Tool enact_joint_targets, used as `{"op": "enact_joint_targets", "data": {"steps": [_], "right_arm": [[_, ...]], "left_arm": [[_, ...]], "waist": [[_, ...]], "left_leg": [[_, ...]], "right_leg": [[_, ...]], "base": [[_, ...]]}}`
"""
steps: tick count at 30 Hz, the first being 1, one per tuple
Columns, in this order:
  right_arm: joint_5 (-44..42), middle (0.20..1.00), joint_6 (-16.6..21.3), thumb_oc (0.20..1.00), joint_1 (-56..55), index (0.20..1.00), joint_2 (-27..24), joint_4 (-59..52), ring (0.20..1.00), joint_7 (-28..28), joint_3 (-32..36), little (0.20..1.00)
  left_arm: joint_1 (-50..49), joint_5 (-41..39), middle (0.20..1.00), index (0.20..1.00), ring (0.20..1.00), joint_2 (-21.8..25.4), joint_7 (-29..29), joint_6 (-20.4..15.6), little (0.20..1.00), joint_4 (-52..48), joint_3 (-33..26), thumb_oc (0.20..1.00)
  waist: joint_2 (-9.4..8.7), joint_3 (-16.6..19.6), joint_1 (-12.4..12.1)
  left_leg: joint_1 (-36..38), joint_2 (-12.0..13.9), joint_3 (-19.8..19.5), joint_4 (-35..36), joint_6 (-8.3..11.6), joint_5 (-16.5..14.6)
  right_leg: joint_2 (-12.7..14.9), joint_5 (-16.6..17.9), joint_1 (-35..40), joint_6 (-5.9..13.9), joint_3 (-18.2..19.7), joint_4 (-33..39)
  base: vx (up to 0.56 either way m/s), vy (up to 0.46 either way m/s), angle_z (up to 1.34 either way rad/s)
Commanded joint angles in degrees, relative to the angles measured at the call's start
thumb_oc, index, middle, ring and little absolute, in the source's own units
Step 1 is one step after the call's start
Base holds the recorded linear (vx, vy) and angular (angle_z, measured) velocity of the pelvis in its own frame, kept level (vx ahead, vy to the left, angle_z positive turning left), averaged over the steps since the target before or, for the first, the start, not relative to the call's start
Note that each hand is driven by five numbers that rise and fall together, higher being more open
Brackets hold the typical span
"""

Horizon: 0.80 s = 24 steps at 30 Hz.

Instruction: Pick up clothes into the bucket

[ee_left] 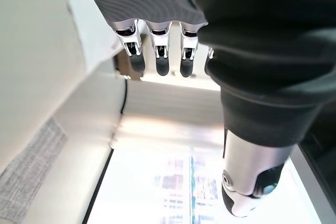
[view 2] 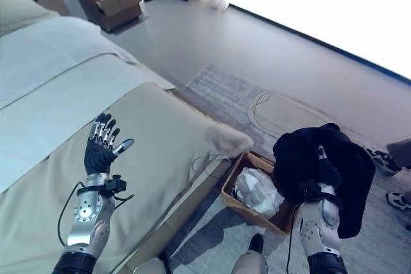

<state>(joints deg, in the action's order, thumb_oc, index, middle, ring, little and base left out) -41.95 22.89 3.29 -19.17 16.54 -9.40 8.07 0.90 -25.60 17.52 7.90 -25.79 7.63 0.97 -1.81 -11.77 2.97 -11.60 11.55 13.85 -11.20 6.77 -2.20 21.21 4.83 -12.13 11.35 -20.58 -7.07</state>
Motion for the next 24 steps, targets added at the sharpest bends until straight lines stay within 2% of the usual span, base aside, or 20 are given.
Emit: {"op": "enact_joint_targets", "data": {"steps": [1,3,7,14,20,21,24], "right_arm": [[4.2,0.2,6.4,0.2,9.8,0.2,-2.2,-4.2,0.2,-3.0,1.6,0.2],[5.3,0.2,6.4,0.2,12.2,0.2,-3.6,-4.0,0.2,-4.3,0.5,0.2],[8.2,0.2,5.9,0.2,16.4,0.2,-7.3,-3.1,0.2,-5.9,-2.0,0.2],[11.0,0.2,6.2,0.2,23.9,0.2,-10.5,0.0,0.2,-9.9,-4.0,0.2],[10.7,0.2,6.4,0.2,30.5,0.2,-11.9,6.1,0.2,-12.7,-5.2,0.2],[10.6,0.2,6.3,0.2,31.7,0.2,-12.1,7.3,0.2,-13.0,-5.5,0.2],[8.9,0.2,6.4,0.2,35.6,0.2,-13.4,11.0,0.2,-13.4,-6.4,0.2]], "left_arm": [[1.6,-1.6,1.0,1.0,1.0,3.0,0.4,-4.4,1.0,-6.2,-2.2,1.0],[1.8,-1.4,1.0,1.0,1.0,3.4,1.3,-4.6,1.0,-6.6,-2.0,1.0],[2.4,-1.2,1.0,1.0,1.0,3.5,2.0,-4.9,1.0,-6.8,-1.3,1.0],[3.2,-2.4,1.0,1.0,1.0,3.6,2.7,-6.0,1.0,-10.1,-0.4,1.0],[2.7,-6.0,1.0,1.0,1.0,4.1,1.0,-7.0,1.0,-14.2,1.1,1.0],[2.6,-6.4,1.0,1.0,1.0,4.3,0.8,-7.1,1.0,-14.6,1.5,1.0],[2.9,-7.6,1.0,1.0,1.0,4.9,0.4,-7.3,1.0,-16.3,2.4,1.0]], "waist": [[-0.79,-4.3,-0.1],[-0.1,-5.9,-0.1],[0.73,-8.2,-0.5],[2.2,-11.4,-0.7],[4.1,-13.8,-1.0],[4.57,-13.9,-1.2],[5.5,-14.7,-1.4]], "left_leg": [[-3.2,1.7,-4.2,-2.7,0.27,-0.5],[-4.8,1.7,-4.3,-1.8,0.24,0.7],[-8.5,2.0,-4.2,-2.0,0.47,1.4],[-15.9,2.5,-5.2,-3.9,0.67,2.0],[-22.9,2.5,-6.3,-7.1,0.52,1.7],[-23.3,2.6,-6.8,-7.6,1.03,0.2],[-26.7,2.5,-7.1,-9.4,1.01,-0.2]], "right_leg": [[2.1,3.6,0.3,1.74,0.6,2.0],[2.2,3.8,-3.1,1.5,1.4,0.7],[2.1,3.3,-9.6,1.15,3.2,-2.8],[2.2,2.7,-17.7,0.49,5.2,-6.6],[2.7,2.0,-25.1,-0.14,7.2,-10.7],[2.6,0.5,-25.8,0.58,7.8,-11.8],[2.7,0.0,-29.4,0.4,8.9,-13.8]], "base": [[-0.16,-0.083,0.01],[-0.15,-0.058,-0.08],[-0.11,-0.062,-0.08],[-0.09,-0.052,-0.01],[-0.06,-0.015,0.04],[0.02,0.001,0.05],[-0.02,0.011,0.06]]}}
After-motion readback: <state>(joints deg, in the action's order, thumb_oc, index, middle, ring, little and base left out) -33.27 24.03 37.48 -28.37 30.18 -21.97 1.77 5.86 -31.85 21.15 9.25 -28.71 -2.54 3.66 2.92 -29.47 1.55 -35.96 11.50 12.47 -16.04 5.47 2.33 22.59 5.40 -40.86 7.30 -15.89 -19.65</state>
